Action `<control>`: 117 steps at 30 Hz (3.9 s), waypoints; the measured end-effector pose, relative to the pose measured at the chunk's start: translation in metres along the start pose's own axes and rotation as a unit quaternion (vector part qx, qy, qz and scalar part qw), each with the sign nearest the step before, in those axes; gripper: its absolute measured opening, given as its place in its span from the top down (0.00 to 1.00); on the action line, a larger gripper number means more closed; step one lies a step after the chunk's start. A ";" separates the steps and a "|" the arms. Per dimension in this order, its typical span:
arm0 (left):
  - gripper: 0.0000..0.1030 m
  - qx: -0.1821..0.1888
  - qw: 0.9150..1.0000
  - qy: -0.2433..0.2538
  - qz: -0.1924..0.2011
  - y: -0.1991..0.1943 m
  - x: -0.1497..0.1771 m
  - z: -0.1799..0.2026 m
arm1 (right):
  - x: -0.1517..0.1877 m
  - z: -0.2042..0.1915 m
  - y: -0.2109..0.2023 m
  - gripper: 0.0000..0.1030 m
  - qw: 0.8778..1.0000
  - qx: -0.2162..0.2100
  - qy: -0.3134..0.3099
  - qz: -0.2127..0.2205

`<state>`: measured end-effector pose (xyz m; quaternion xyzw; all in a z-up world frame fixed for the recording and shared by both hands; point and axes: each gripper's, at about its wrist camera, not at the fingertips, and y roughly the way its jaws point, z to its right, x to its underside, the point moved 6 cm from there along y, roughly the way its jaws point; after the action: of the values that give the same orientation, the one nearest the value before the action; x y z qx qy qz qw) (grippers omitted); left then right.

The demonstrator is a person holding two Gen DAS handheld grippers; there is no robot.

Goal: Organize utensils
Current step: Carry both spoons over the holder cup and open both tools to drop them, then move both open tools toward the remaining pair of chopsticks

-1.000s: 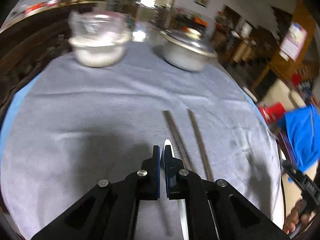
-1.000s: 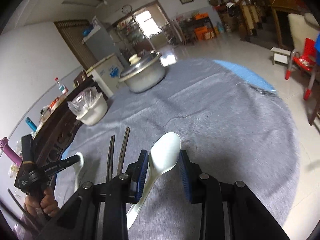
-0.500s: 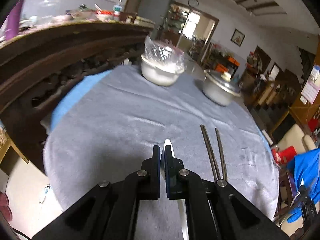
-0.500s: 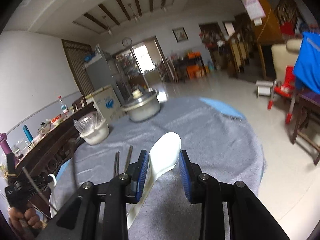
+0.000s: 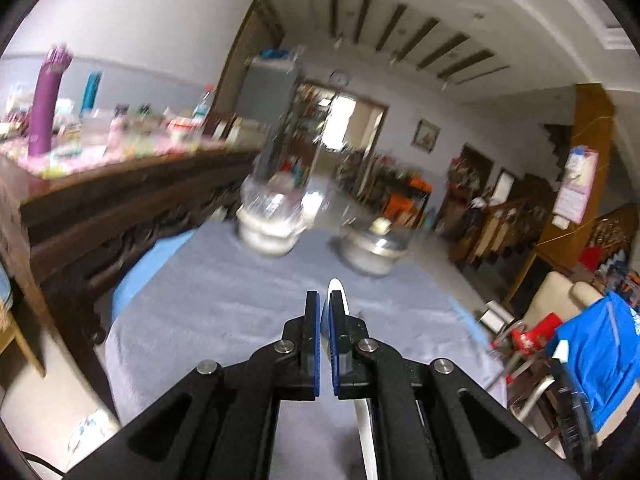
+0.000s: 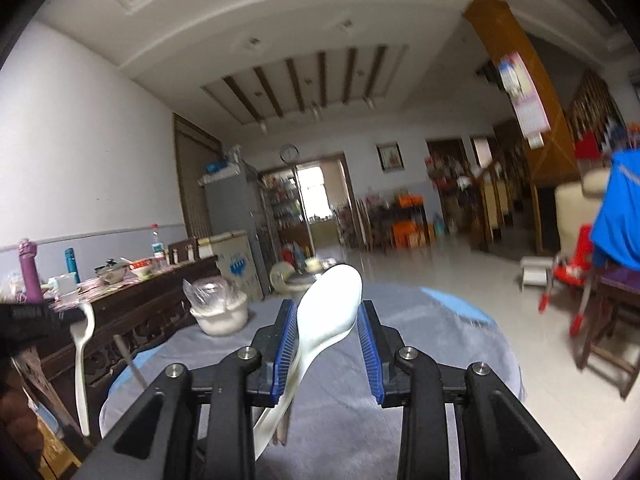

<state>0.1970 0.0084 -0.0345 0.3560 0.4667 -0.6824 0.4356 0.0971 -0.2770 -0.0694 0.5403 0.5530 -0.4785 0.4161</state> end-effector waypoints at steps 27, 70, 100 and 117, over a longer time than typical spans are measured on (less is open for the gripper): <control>0.96 0.109 0.978 0.135 0.119 0.006 0.054 0.074 | 0.060 -0.066 0.009 0.67 0.987 -0.003 -0.151 0.048; 0.96 0.086 0.980 0.090 0.154 -0.010 0.046 0.068 | 0.076 -0.067 -0.002 0.67 0.984 -0.036 -0.177 0.005; 0.31 0.021 0.976 0.117 0.184 -0.041 0.025 0.042 | 0.068 -0.053 -0.006 0.51 0.987 -0.033 -0.159 0.017; 0.17 -0.062 0.997 -0.025 0.041 0.013 0.025 -0.068 | 0.060 0.059 0.027 0.51 0.995 0.055 0.030 -0.079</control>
<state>0.2056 0.0639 -0.0821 0.3299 0.4821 -0.6421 0.4964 0.1160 -0.3238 -0.1418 0.5311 0.5788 -0.5231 0.3306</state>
